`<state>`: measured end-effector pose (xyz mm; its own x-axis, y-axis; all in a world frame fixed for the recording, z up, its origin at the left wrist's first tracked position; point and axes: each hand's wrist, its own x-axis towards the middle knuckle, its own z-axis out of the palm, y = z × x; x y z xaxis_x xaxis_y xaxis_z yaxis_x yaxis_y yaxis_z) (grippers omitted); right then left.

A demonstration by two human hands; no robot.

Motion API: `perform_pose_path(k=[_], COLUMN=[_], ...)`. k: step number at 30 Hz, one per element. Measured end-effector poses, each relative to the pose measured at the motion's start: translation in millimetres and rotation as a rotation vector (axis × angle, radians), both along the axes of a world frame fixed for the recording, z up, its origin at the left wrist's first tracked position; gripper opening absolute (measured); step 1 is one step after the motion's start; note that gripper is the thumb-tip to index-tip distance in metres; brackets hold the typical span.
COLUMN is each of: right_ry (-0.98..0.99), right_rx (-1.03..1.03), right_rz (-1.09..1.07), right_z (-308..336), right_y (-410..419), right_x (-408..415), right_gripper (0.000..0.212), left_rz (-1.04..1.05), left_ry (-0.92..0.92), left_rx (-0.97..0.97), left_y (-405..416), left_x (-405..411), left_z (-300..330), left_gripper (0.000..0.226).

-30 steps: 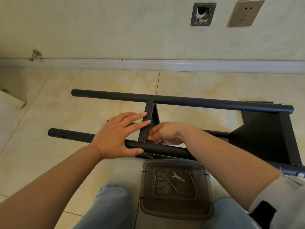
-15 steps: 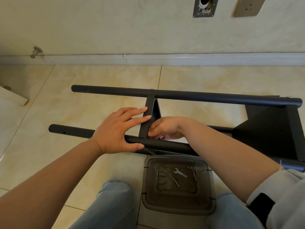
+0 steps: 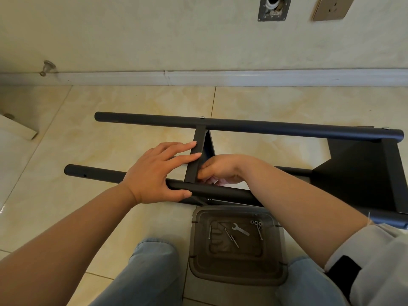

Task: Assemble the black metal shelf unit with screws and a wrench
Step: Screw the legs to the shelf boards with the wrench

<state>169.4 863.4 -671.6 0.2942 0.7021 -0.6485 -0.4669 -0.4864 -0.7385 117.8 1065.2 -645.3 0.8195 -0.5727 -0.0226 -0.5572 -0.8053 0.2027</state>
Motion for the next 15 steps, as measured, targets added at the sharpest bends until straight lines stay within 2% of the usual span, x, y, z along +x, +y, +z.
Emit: perform_pose_path(k=[15], right_ry=[0.051], right_rx=[0.025], right_rz=[-0.001], right_z=[-2.3], right_y=[-1.2], right_x=[2.8], right_gripper=[0.013], left_rz=[-0.002], left_ry=[-0.002], left_rx=[-0.007], left_y=[0.7], left_x=[0.4], left_z=[-0.5], left_gripper=[0.078])
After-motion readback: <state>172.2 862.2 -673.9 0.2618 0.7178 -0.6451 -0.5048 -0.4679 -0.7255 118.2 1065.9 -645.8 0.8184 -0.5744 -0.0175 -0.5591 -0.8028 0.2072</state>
